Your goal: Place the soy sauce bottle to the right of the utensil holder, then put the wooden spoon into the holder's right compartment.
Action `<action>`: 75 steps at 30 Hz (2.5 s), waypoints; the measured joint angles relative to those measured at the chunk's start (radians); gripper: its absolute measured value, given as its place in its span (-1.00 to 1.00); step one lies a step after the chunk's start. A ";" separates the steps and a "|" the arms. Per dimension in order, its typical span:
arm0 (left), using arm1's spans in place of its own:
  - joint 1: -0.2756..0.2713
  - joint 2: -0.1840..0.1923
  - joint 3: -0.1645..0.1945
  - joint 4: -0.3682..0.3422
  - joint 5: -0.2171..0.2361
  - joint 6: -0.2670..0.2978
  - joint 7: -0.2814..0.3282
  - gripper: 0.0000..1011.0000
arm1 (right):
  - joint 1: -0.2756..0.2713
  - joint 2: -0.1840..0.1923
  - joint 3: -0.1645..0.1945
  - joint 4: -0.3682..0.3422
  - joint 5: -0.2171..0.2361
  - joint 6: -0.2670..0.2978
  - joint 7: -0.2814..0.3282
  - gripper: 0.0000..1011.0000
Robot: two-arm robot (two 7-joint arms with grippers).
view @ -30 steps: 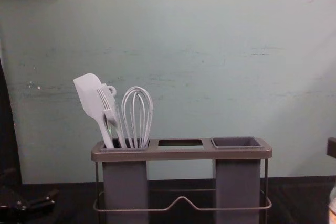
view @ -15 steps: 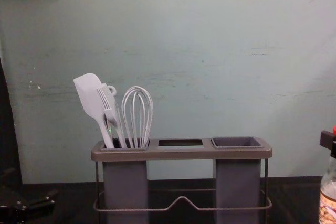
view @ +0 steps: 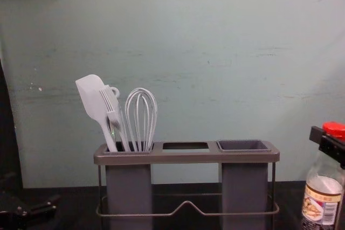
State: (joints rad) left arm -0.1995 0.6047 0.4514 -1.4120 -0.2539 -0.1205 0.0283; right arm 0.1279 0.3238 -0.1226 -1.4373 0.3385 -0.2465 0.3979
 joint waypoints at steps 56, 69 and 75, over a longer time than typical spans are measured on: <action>0.000 0.000 0.000 0.000 0.000 0.000 0.000 0.98 | 0.022 -0.037 -0.018 0.006 -0.007 -0.022 -0.051 0.87; 0.000 0.000 0.000 0.000 0.000 0.000 0.000 0.98 | -0.129 0.004 0.007 -0.204 -0.058 0.074 -0.097 0.98; 0.000 0.000 0.000 0.000 0.000 0.000 0.000 0.98 | -0.194 0.029 -0.015 -0.252 -0.121 0.118 -0.112 0.98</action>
State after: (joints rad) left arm -0.1995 0.6047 0.4514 -1.4120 -0.2539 -0.1205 0.0283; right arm -0.0658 0.3527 -0.1373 -1.6890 0.2180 -0.1281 0.2863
